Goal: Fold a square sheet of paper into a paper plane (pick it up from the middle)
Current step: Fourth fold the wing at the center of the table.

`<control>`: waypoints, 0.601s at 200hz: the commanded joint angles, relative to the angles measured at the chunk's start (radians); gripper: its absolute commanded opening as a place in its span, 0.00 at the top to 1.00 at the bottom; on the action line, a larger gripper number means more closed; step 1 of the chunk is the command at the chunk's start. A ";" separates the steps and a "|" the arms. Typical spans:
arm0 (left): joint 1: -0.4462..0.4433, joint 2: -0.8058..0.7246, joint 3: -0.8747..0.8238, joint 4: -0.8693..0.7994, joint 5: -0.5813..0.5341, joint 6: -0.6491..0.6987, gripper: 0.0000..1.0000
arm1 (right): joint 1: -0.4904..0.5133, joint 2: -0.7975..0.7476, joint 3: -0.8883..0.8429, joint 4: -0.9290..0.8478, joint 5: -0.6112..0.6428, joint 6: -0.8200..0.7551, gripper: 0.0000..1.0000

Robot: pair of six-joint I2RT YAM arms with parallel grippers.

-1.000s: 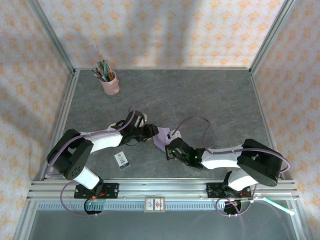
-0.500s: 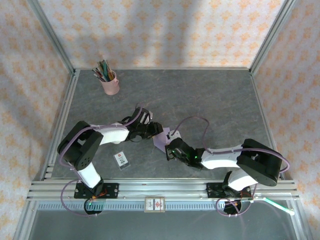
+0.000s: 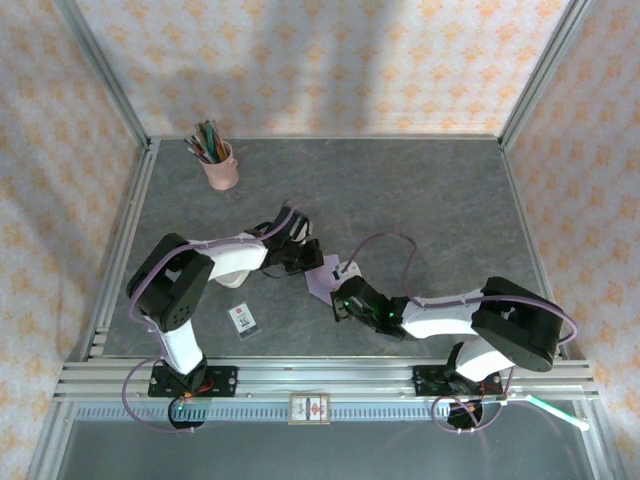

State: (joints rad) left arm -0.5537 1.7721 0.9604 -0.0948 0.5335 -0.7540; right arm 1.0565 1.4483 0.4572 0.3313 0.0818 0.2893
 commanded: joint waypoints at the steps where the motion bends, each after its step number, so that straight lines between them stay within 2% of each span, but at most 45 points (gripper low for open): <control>1: 0.014 0.022 0.036 -0.084 -0.036 0.050 0.97 | 0.000 -0.020 -0.021 -0.002 0.032 -0.018 0.94; 63: 0.036 0.050 0.088 -0.156 -0.041 0.108 0.98 | 0.001 -0.052 -0.051 0.008 0.023 0.018 0.95; 120: 0.078 -0.008 0.111 -0.169 -0.044 0.122 0.69 | 0.001 -0.056 -0.081 0.070 -0.031 0.088 0.96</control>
State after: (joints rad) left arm -0.5083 1.8084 1.0458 -0.2249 0.5205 -0.6514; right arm 1.0573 1.4124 0.3920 0.3687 0.0654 0.3405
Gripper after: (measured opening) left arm 0.267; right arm 0.043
